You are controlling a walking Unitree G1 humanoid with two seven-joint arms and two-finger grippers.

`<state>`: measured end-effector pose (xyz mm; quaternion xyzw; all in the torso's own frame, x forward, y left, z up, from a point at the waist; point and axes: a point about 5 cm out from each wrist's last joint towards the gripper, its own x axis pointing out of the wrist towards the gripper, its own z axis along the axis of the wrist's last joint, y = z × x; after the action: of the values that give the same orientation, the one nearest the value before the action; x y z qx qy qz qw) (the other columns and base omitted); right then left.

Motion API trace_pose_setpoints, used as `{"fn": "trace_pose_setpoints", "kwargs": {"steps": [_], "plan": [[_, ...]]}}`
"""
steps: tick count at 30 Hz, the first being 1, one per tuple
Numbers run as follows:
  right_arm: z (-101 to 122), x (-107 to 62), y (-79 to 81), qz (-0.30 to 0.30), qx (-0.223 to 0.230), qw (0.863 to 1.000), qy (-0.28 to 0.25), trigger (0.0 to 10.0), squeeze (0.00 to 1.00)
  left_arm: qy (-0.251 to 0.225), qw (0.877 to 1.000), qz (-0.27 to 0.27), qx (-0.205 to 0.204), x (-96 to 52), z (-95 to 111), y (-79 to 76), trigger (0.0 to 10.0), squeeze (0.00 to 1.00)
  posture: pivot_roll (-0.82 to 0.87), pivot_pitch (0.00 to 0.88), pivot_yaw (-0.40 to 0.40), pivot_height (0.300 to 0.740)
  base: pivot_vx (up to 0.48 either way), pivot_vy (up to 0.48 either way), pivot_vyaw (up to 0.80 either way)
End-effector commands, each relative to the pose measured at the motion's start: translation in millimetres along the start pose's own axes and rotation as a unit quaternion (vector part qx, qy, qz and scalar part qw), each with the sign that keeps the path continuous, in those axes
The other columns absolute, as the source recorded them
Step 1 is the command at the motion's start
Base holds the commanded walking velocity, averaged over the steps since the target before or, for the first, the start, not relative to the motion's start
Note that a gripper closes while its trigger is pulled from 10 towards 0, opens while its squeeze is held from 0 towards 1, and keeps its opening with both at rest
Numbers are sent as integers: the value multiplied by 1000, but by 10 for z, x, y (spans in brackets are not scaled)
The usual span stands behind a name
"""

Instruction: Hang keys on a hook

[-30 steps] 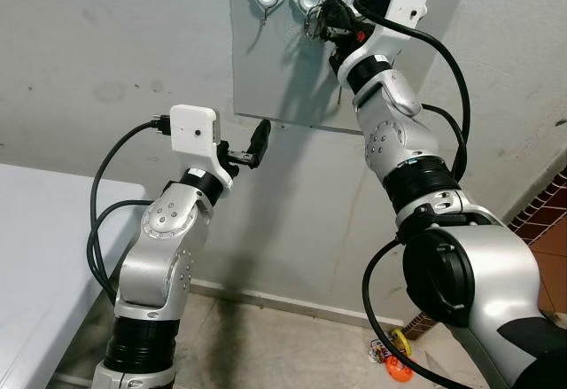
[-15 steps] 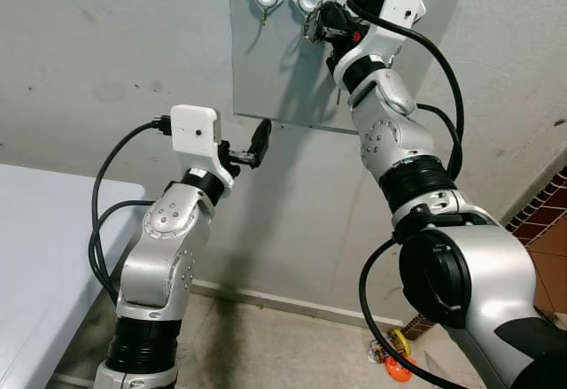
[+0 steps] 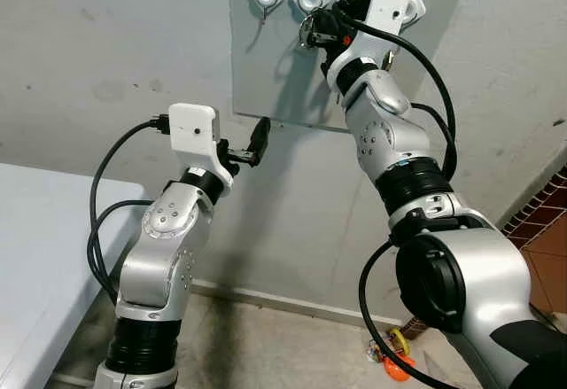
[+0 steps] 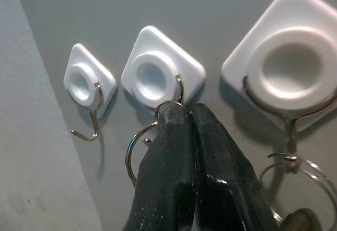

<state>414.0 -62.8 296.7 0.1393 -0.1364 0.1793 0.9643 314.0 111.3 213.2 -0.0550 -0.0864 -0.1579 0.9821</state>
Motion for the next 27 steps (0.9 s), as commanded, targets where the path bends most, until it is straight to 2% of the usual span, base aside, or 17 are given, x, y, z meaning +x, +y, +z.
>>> {"fn": "trace_pose_setpoints", "kwargs": {"steps": [1, 18, 25, 27], "plan": [[76, 17, 30, -1, 0, 1000, -10, 10000, 0, -8, 1000, -2, 1, 8, 64, -12, 10000, 0, 70, 2, -54, 740, 0, 0, 0], [-49, -42, -24, -28, -23, 999, 20, 10000, 0, -8, 1000, 1, 3, 4, 72, -3, 10000, 0, 67, 10, -53, 740, 0, 0, 0], [-81, -69, -34, -27, -18, 999, 20, 10000, 0, -6, 1000, -1, 3, 14, 69, -11, 10000, 0, 64, 9, -51, 740, 0, 0, 0], [-84, -72, -38, -27, -3, 999, 20, 10000, 0, -7, 1000, -1, 3, 15, 70, -11, 10000, 0, 64, 9, -51, 740, 0, 0, 0]]}}
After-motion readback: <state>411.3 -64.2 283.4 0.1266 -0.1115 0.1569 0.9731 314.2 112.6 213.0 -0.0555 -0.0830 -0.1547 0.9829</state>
